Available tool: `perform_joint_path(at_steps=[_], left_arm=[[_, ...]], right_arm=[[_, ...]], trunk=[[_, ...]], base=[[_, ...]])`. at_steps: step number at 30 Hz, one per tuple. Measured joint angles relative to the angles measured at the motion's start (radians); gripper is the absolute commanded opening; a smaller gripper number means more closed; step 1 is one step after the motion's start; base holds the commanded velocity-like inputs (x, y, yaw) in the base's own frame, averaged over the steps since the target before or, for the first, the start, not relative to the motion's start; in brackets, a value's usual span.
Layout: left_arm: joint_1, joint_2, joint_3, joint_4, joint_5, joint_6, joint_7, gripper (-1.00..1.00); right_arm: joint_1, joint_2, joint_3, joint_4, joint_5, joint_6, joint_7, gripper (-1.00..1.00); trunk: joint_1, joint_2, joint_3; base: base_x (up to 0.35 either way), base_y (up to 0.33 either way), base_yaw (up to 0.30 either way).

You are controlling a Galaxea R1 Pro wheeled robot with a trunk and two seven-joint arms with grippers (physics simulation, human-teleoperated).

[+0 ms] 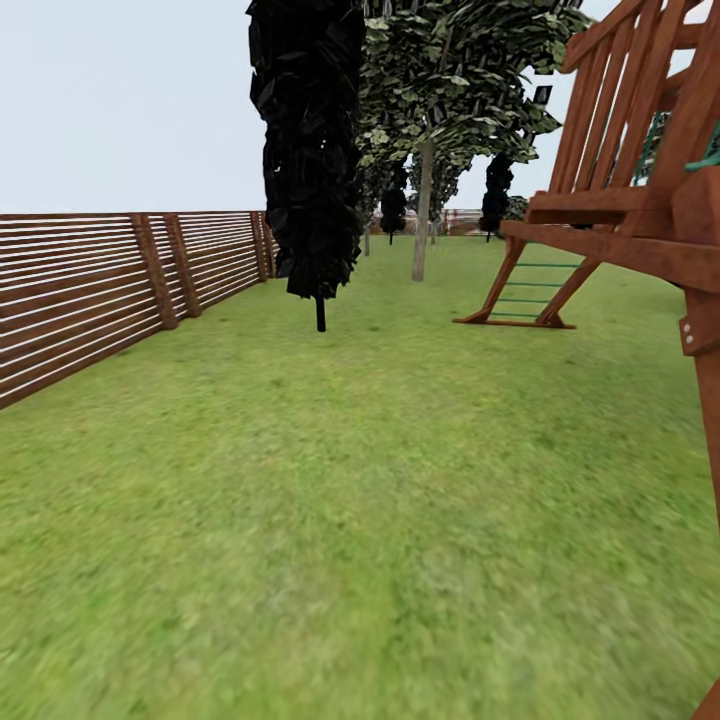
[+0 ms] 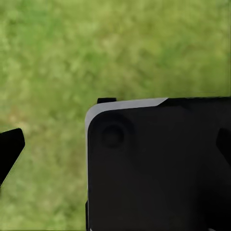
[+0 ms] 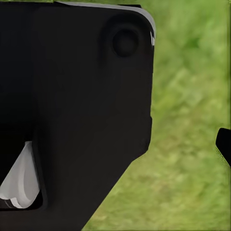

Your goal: Take the three Easter eggs out of the wicker basket on the lawn in the garden, then place them on the lawn next to a single tree (choose any tree) so that all three eggs are next to the same tree and none are left in the basket.

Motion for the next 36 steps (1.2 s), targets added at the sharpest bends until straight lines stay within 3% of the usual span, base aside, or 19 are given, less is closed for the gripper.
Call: perform_joint_path(at_steps=[36], left_arm=[[0.000,0.000,-0.002,0.000,-0.001,0.000,0.000,1.00]], right_arm=[[0.000,0.000,0.000,0.000,-0.001,0.000,0.000,1.00]], trunk=[[0.000,0.000,0.000]], base=[[0.338,-0.010,0.000]])
